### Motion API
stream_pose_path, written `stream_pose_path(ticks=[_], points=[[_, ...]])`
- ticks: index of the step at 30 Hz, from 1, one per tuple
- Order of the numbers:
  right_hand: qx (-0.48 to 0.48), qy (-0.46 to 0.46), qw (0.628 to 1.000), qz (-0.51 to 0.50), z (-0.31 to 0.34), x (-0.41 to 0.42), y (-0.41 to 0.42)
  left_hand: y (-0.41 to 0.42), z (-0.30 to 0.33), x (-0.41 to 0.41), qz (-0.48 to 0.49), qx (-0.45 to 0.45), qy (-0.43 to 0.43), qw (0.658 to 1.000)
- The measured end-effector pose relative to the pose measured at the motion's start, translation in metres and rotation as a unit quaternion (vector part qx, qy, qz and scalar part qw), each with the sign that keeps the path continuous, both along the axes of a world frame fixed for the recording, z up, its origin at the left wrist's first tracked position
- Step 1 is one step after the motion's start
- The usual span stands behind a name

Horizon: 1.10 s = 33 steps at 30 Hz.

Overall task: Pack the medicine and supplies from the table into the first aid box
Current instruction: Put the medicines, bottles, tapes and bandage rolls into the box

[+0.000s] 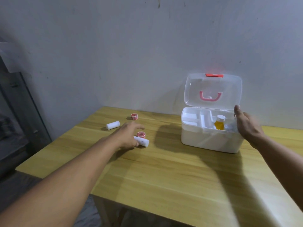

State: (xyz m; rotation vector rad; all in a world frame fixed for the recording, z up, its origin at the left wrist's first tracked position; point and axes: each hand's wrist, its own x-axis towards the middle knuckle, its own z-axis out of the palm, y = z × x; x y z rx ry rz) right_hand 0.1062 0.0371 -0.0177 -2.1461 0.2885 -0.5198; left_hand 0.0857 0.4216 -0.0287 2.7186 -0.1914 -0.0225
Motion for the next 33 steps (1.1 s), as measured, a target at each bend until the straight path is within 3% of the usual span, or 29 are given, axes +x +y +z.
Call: stream_pose_path(ticks=[3,7,12,17,27,33], points=[[-0.006,0.004,1.0,-0.001,-0.001,0.001,-0.001,-0.009,-0.004,0.006,-0.038,0.002,0.052,0.998],[-0.011,0.004,1.0,-0.004,-0.001,0.002,-0.001,-0.017,-0.007,0.013,-0.03,0.069,0.048,0.996],[-0.016,0.003,1.0,-0.005,-0.001,0.002,-0.001,-0.044,0.017,0.013,-0.03,-0.029,0.003,0.999],[-0.005,0.0,1.0,-0.007,-0.003,0.003,-0.003,-0.099,0.064,0.02,-0.094,-0.084,-0.058,0.99],[-0.009,-0.007,1.0,-0.011,-0.007,0.007,-0.005,-0.162,0.073,0.035,-0.158,-0.022,0.024,0.987],[-0.008,-0.012,1.0,-0.012,-0.008,0.008,-0.005,-0.159,0.082,0.043,-0.13,-0.077,0.043,0.988]])
